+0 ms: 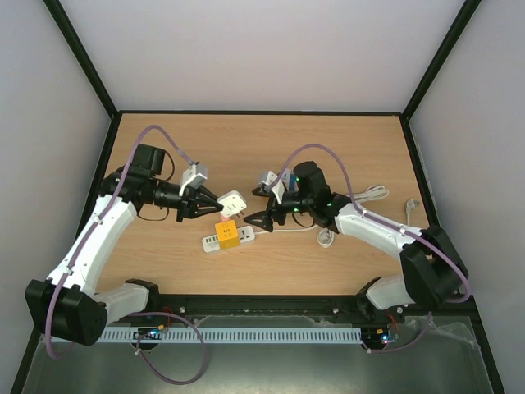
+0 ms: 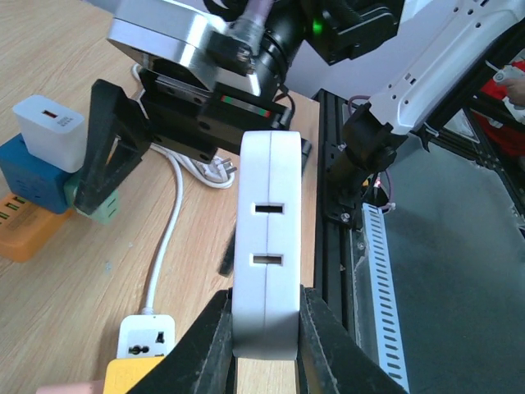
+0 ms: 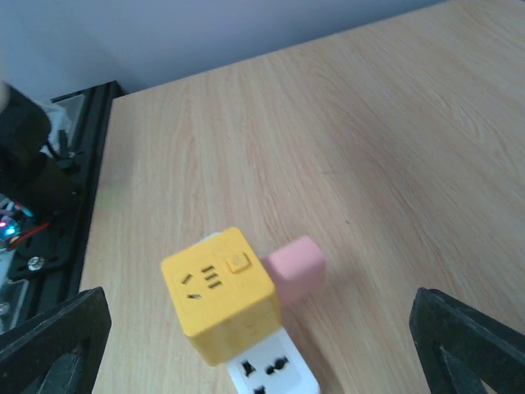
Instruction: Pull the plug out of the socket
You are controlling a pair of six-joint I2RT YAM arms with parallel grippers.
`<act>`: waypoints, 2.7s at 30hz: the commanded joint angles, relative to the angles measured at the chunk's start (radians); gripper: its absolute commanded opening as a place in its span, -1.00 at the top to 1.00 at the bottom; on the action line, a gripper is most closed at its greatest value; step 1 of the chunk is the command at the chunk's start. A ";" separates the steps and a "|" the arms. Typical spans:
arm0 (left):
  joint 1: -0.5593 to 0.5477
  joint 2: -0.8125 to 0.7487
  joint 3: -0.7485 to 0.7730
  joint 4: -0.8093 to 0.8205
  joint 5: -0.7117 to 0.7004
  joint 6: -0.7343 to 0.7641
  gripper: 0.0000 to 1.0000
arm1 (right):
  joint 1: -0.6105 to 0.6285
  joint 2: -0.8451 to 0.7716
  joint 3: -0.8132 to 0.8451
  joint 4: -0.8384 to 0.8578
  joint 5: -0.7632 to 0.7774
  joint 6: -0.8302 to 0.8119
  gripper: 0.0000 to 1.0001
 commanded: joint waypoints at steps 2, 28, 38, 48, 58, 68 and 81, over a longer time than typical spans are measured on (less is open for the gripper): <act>0.000 -0.011 0.009 -0.032 0.055 0.031 0.95 | -0.021 -0.030 0.008 0.073 -0.008 0.073 -0.96; -0.091 -0.015 -0.039 0.072 -0.061 -0.045 0.95 | 0.000 -0.002 0.106 0.139 -0.180 0.192 -0.97; -0.109 -0.013 -0.018 0.004 -0.023 0.020 0.95 | -0.012 0.007 0.103 0.124 -0.072 0.163 -0.99; -0.136 -0.012 -0.022 -0.043 -0.034 0.058 0.95 | -0.030 0.043 0.180 0.082 0.002 0.106 -1.00; -0.123 -0.035 -0.039 0.043 -0.082 -0.035 0.95 | -0.032 0.062 0.310 0.000 0.005 0.075 -0.98; 0.034 -0.033 -0.030 0.229 -0.315 -0.160 0.95 | -0.039 0.003 0.367 -0.159 -0.007 0.011 -0.96; 0.154 0.133 -0.066 0.532 -1.016 -0.059 0.95 | -0.040 -0.057 0.303 -0.252 0.176 -0.077 -0.96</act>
